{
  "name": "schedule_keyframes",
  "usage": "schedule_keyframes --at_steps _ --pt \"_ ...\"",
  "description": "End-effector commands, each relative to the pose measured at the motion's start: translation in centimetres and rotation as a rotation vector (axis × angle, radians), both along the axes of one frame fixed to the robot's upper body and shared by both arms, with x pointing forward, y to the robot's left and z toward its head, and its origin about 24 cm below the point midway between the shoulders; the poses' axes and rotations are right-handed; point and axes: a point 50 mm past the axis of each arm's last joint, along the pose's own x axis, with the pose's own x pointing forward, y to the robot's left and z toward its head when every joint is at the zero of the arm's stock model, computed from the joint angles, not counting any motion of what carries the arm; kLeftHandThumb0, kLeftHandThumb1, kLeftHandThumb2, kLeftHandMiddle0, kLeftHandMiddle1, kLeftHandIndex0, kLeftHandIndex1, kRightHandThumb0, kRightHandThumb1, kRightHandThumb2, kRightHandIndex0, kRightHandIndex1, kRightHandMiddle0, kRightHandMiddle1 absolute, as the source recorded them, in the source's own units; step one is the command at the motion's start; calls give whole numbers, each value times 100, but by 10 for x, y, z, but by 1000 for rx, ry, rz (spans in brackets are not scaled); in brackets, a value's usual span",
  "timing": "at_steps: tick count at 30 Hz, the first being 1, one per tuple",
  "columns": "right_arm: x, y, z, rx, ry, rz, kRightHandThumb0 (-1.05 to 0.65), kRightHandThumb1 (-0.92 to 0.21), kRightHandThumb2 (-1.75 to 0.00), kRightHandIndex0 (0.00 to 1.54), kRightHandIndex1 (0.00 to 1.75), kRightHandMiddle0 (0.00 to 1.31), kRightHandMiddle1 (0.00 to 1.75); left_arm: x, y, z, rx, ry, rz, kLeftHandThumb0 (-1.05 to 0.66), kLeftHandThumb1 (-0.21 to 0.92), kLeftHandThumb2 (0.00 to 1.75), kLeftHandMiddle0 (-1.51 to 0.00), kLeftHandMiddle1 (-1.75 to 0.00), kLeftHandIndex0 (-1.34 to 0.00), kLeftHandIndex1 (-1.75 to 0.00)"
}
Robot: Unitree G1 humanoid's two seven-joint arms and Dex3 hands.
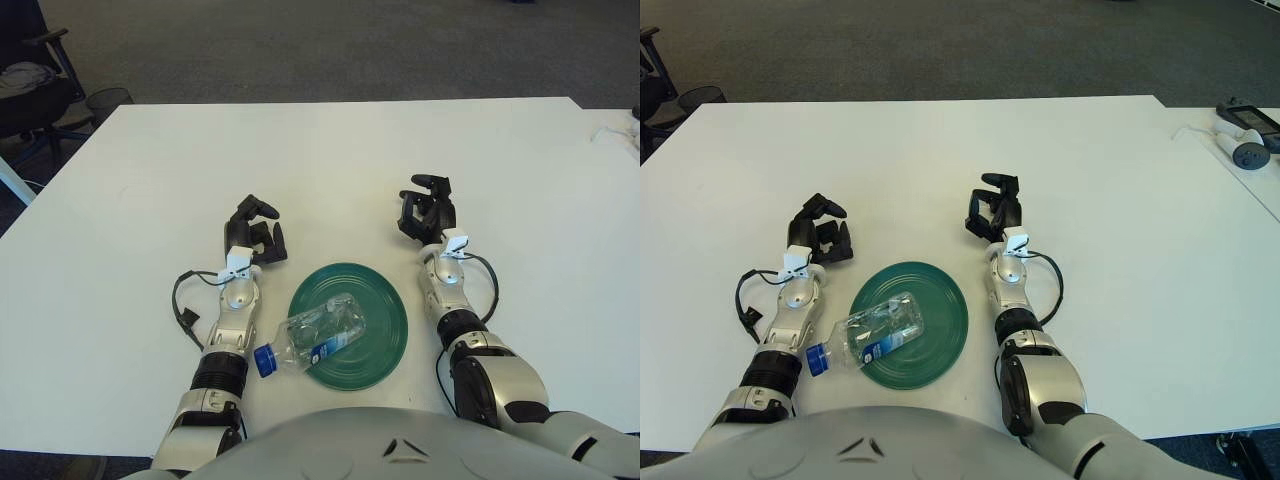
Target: Put the bottle into the plate.
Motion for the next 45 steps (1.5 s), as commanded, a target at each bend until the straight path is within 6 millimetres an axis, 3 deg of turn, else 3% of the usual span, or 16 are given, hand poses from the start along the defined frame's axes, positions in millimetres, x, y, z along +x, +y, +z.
schedule_keyframes --at_steps 1,6,8,11,14,17,20,29,45 --pt "-14 -7 -22 -1 103 -25 -37 -53 -111 23 129 0 159 -7 7 -12 16 68 16 -57 9 159 -131 -175 -80 -175" --pt "-14 -9 -22 2 109 -21 -37 -54 -111 24 131 0 160 -6 7 -12 18 74 20 -57 9 159 -131 -175 -80 -175" --pt "-15 -11 -23 -2 118 -15 -36 -76 -76 25 133 11 169 -6 7 -12 17 75 21 -57 9 159 -131 -175 -80 -175" --pt "-20 -13 -24 -19 133 -2 -35 -87 -60 26 135 17 173 -6 7 -12 12 74 22 -57 9 159 -131 -175 -80 -175" --pt "-27 -12 -22 -34 140 17 -35 -90 -54 27 138 18 174 -7 7 -11 14 72 22 -57 9 159 -130 -175 -80 -175" --pt "-35 -11 -15 -43 148 38 -12 -79 -69 35 154 14 174 -7 7 -10 16 73 18 -57 9 159 -130 -175 -80 -175" --pt "-38 -11 -12 -42 164 47 -4 -73 -79 39 160 14 175 -7 6 -10 14 72 14 -57 9 159 -130 -175 -80 -175" --pt "-45 -14 -7 -28 195 31 -1 -59 -98 45 166 20 175 -6 6 -8 8 68 13 -58 8 160 -131 -175 -81 -175" --pt "-50 -17 -6 -2 206 -16 -1 -56 -102 45 168 24 174 -5 5 -7 9 56 7 -59 7 162 -133 -175 -82 -175"
